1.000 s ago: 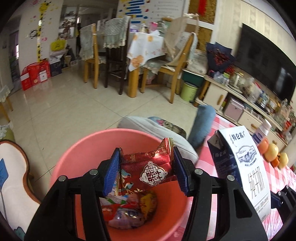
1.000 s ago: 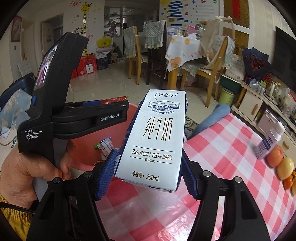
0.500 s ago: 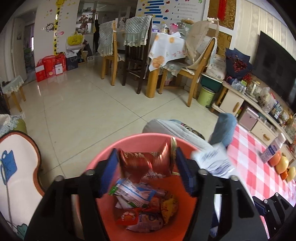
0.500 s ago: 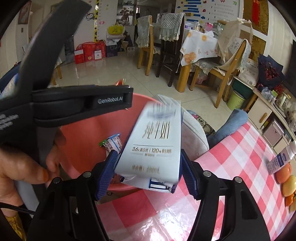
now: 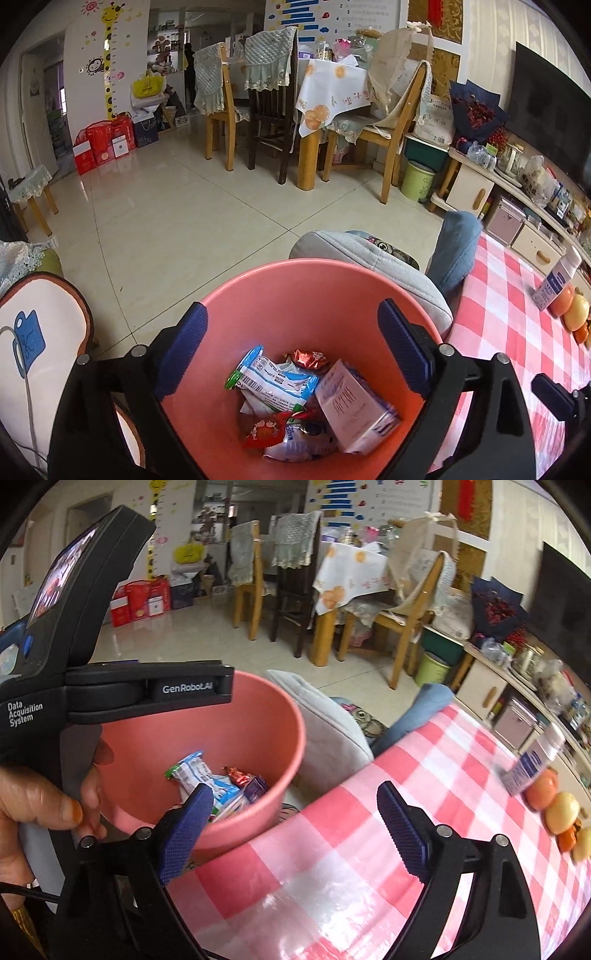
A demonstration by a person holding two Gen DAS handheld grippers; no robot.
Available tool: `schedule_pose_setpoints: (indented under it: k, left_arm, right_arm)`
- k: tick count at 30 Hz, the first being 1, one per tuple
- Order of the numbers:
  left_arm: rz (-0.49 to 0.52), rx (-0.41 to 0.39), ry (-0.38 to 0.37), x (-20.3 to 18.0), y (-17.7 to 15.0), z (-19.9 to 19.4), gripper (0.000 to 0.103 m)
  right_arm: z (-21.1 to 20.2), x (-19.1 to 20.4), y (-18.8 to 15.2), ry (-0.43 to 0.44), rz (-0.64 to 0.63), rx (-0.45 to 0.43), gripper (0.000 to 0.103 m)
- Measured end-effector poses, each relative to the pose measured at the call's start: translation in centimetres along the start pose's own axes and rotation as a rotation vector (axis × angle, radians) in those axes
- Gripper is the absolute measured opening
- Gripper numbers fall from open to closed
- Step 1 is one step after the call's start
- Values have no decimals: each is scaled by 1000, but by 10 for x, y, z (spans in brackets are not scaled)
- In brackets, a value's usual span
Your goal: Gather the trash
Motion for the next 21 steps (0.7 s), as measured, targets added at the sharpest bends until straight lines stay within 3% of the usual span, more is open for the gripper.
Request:
schedule_pose_setpoints:
  k: [21]
  left_arm:
    - [105, -28, -97, -46, -10, -19, 96]
  right_arm:
    - [-45, -37, -35, -139, 69, -30, 93]
Point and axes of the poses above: each gripper's, at about its wrist camera, not at the fingertips, and z roughly the way its jaws point, x to its left, y to its top, the point moved 3 cm from there along z, roughly the way its jaws point, and after that the axes turned 12 degrees about y, right-handed, at the moved point
